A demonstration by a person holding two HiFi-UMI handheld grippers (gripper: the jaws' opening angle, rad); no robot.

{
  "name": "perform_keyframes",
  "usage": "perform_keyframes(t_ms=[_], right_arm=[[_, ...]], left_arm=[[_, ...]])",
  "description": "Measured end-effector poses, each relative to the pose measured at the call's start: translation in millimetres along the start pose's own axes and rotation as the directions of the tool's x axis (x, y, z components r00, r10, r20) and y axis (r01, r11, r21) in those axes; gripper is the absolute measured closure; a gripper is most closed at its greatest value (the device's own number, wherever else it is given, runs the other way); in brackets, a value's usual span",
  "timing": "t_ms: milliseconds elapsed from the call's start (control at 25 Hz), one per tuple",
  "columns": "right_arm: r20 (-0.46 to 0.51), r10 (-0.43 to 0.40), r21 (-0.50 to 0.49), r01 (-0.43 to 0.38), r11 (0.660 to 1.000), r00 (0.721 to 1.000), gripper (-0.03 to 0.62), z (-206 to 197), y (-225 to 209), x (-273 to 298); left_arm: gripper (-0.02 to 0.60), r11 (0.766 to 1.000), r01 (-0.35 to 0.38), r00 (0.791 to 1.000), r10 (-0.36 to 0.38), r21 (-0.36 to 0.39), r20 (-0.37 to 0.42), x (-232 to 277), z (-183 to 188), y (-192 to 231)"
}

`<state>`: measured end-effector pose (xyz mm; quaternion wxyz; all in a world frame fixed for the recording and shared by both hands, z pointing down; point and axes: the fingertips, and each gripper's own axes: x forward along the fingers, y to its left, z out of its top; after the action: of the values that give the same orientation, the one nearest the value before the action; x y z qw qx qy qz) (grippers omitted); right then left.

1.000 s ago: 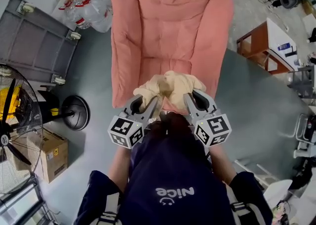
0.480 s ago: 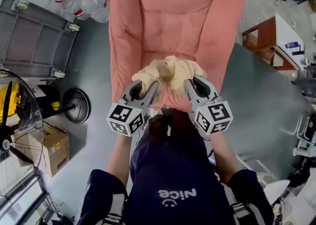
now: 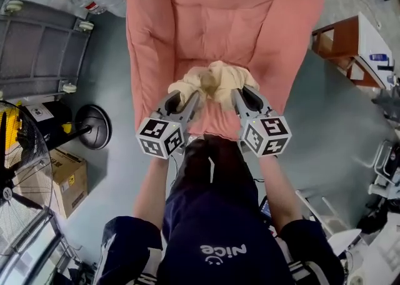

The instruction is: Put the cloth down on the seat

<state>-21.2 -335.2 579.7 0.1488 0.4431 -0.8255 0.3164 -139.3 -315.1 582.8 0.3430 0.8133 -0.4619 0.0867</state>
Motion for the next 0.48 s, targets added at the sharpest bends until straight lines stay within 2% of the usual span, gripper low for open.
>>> perform_keyframes(t_ms=[240, 480], right_arm=[[-0.081, -0.014, 0.026, 0.016, 1.0, 0.997, 0.519, -34, -36, 55], [-0.156, -0.046, 0.06, 0.056, 0.997, 0.987, 0.519, -78, -71, 100]], left_arm=[[0.446, 0.999, -0.027, 0.999, 0.025, -0.038, -0.04, 51, -22, 41], [0.446, 0.993, -0.072, 0.994, 0.064, -0.094, -0.087, 90, -62, 82]])
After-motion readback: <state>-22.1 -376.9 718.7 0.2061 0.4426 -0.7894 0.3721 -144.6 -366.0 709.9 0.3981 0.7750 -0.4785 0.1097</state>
